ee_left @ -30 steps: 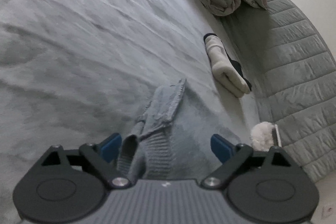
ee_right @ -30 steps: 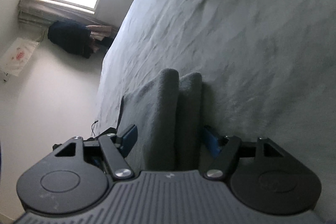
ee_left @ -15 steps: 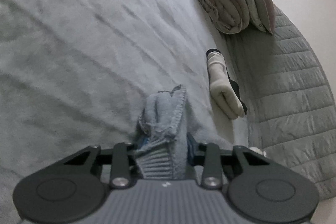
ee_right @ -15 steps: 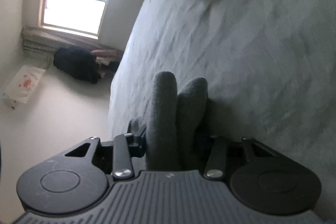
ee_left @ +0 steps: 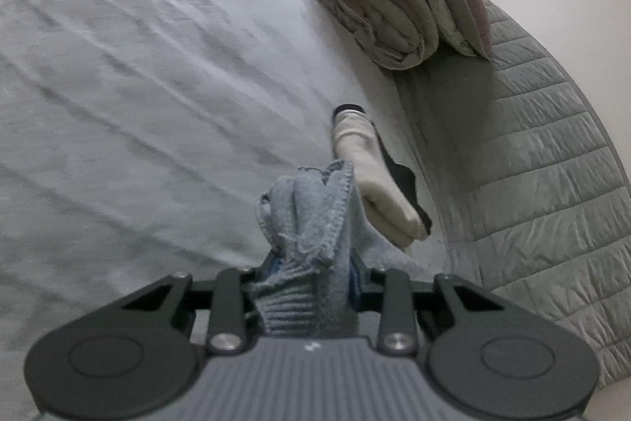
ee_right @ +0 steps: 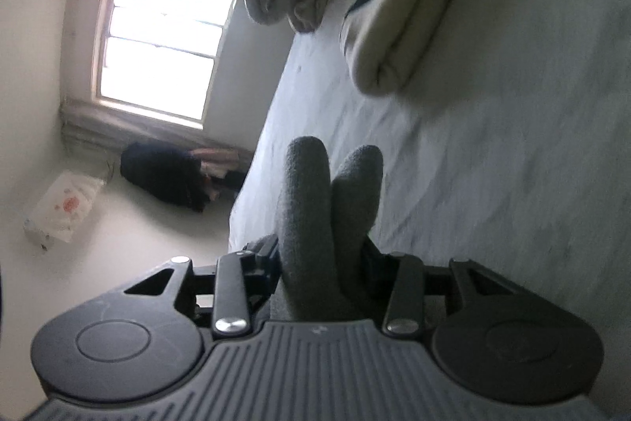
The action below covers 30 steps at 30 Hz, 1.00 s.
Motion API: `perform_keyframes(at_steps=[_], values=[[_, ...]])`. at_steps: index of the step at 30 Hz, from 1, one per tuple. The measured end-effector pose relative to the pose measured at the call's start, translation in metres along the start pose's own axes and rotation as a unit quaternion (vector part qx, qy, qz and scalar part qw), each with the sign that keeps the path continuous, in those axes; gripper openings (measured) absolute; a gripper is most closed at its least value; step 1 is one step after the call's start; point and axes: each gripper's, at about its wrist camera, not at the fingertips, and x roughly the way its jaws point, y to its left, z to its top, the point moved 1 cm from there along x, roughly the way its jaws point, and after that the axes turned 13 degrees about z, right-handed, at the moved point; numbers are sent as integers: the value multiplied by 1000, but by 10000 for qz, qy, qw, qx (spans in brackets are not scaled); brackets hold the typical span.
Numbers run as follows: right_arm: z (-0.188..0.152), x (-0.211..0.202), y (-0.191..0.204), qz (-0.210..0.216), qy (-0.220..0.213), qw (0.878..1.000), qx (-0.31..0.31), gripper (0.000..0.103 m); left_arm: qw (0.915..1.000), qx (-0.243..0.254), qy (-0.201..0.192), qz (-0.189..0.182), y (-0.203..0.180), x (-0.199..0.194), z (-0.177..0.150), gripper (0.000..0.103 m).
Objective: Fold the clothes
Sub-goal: 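Carry the folded sweater with both grippers onto the cream towel stack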
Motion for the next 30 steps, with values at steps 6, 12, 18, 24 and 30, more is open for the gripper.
perform_keyframes(at_steps=[6, 12, 18, 24, 30], values=[[10, -23, -3, -20, -513, 9984, 246, 43, 9996, 237, 96, 76, -38, 10, 3, 33], [44, -22, 4, -144, -597, 9976, 305, 43, 9998, 90, 157, 43, -65, 31, 12, 33], [101, -4, 12, -339, -579, 9976, 172, 43, 9997, -204, 70, 129, -97, 65, 29, 33], [166, 17, 10, -452, -475, 9978, 122, 43, 9989, -427, -166, 84, -126, 95, 51, 33], [213, 39, 1, -579, -528, 9968, -129, 43, 9970, -660, -411, 30, -150, 126, 71, 33]])
